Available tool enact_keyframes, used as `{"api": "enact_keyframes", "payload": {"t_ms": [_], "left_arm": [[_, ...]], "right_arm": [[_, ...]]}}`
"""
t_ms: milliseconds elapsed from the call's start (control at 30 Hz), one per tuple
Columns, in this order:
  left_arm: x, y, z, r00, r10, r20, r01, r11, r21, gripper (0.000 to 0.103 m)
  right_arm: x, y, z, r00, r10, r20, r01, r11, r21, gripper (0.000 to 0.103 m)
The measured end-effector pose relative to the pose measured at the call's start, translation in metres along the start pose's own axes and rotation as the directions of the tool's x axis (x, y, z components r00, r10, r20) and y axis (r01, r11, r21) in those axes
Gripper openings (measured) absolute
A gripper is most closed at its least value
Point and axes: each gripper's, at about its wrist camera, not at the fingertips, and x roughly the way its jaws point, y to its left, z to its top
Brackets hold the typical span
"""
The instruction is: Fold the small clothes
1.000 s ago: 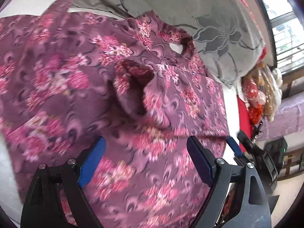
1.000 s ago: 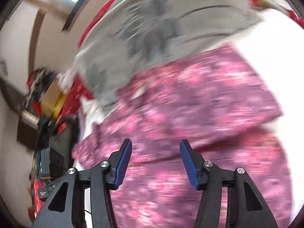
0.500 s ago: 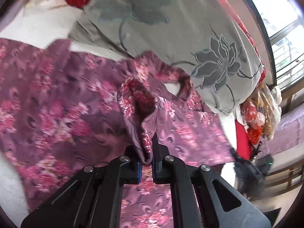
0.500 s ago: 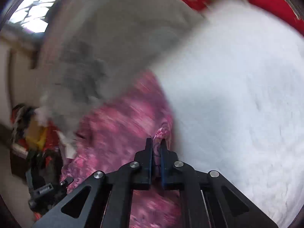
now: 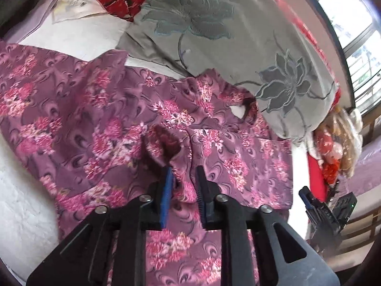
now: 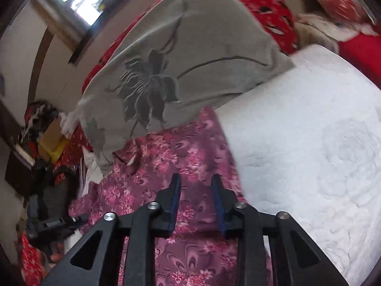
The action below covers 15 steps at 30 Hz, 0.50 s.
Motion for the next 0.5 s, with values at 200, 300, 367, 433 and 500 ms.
{"api": "enact_keyframes", "payload": {"t_ms": [200, 300, 367, 433, 500], "left_arm": [[0.035, 0.011, 0.0, 0.993, 0.075, -0.093, -0.078, 0.997, -0.023, 0.023], [0.014, 0.023, 0.004, 0.996, 0.036, -0.079, -0.041, 0.998, -0.053, 0.023], [-0.01, 0.038, 0.01, 0.999, 0.006, -0.043, -0.01, 0.997, -0.078, 0.023], [-0.027, 0.055, 0.018, 1.0, -0.015, -0.017, 0.013, 0.994, -0.106, 0.03], [-0.046, 0.078, 0.031, 1.0, -0.01, 0.02, 0.013, 0.989, -0.15, 0.047]], "right_arm": [[0.032, -0.005, -0.02, 0.989, -0.131, -0.062, 0.135, 0.989, 0.06, 0.026], [0.031, 0.027, -0.018, 0.998, -0.047, -0.04, 0.048, 0.999, 0.017, 0.027], [0.048, 0.06, -0.023, 0.997, -0.007, -0.079, 0.003, 0.999, -0.052, 0.031], [0.066, 0.088, -0.03, 0.992, 0.021, -0.124, -0.032, 0.995, -0.093, 0.031], [0.092, 0.123, -0.042, 0.984, 0.046, -0.174, -0.072, 0.987, -0.144, 0.031]]}}
